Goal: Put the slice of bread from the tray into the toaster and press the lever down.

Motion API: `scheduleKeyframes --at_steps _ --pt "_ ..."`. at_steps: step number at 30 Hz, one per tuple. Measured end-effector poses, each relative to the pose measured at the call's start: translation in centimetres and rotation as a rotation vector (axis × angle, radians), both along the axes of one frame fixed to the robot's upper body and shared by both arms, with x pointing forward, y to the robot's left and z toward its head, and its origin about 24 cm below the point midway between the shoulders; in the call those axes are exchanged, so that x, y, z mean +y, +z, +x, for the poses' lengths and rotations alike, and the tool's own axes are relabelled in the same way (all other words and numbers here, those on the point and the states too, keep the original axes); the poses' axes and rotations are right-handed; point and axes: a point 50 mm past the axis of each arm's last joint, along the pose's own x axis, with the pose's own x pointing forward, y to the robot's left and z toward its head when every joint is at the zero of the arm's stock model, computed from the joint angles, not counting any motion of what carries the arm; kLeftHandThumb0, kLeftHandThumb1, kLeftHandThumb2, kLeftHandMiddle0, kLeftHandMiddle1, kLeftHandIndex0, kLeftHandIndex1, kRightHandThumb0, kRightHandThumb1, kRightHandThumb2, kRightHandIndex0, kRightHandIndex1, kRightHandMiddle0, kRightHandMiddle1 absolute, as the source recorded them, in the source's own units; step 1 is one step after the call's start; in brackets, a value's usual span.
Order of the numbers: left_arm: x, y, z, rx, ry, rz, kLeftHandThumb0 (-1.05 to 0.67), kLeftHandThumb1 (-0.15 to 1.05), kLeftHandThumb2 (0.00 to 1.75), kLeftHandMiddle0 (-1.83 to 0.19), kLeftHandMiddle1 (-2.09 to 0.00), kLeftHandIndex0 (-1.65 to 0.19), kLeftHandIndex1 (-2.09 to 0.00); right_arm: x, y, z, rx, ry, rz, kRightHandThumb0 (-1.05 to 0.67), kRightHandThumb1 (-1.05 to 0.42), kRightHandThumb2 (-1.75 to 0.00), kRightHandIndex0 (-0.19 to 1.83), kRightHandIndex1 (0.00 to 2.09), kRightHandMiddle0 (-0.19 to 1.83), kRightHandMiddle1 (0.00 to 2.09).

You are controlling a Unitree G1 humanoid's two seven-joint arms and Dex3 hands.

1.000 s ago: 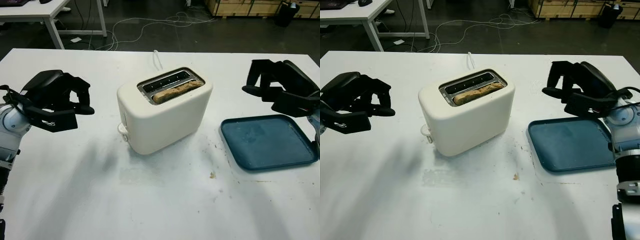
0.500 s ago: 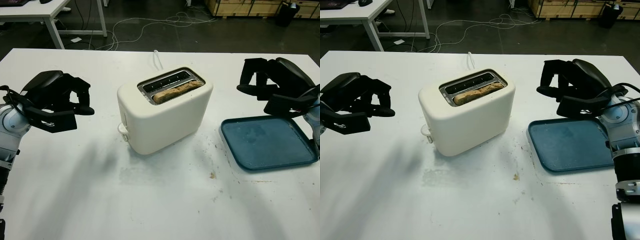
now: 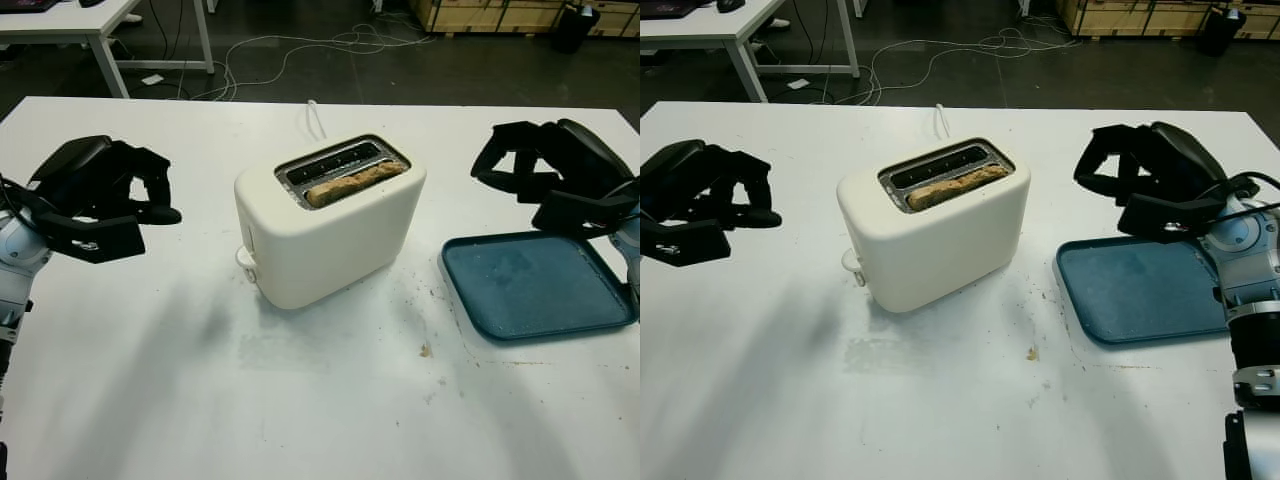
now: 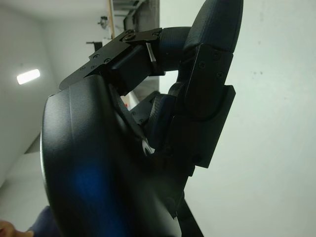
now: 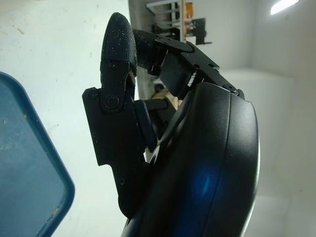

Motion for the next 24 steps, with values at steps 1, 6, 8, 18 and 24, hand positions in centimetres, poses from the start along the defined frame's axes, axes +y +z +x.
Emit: scheduleKeyframes --at_steps 1,6,8,18,24 --pt "-0.02 0.0 0.0 0.0 -0.001 -0.001 -0.86 0.91 0.01 -1.2 -1.55 -1.07 -1.35 0.0 -0.02 -0.01 0.0 0.0 0.0 -0.64 -0.92 -0.39 0.65 1.74 0.7 1.11" --pt "-0.02 0.0 0.0 0.0 -0.001 -0.001 -0.86 0.91 0.0 -1.19 -1.56 -1.07 -1.33 -0.03 -0.07 -0.03 0.002 0.0 0.004 -0.65 -0.92 -0.4 0.71 1.75 0.69 1.25" --pt "-0.02 0.0 0.0 0.0 -0.001 -0.001 -0.87 0.92 0.0 -1.2 -1.56 -1.07 -1.32 -0.03 -0.07 -0.03 0.002 0.0 0.004 -0.65 -0.92 -0.39 0.71 1.75 0.7 1.2" --pt "-0.04 0.03 -0.01 -0.001 -0.001 -0.001 -0.86 0.91 0.0 -1.19 -1.55 -1.07 -1.31 -0.03 -0.08 -0.07 -0.002 0.007 0.006 -0.64 -0.92 -0.38 0.75 1.75 0.68 1.25" --pt "-0.05 0.02 0.0 -0.001 -0.002 -0.001 -0.86 0.91 0.0 -1.19 -1.55 -1.08 -1.32 -0.1 -0.26 -0.13 -0.005 0.015 0.005 -0.61 -0.92 -0.37 0.65 1.66 0.75 0.92"
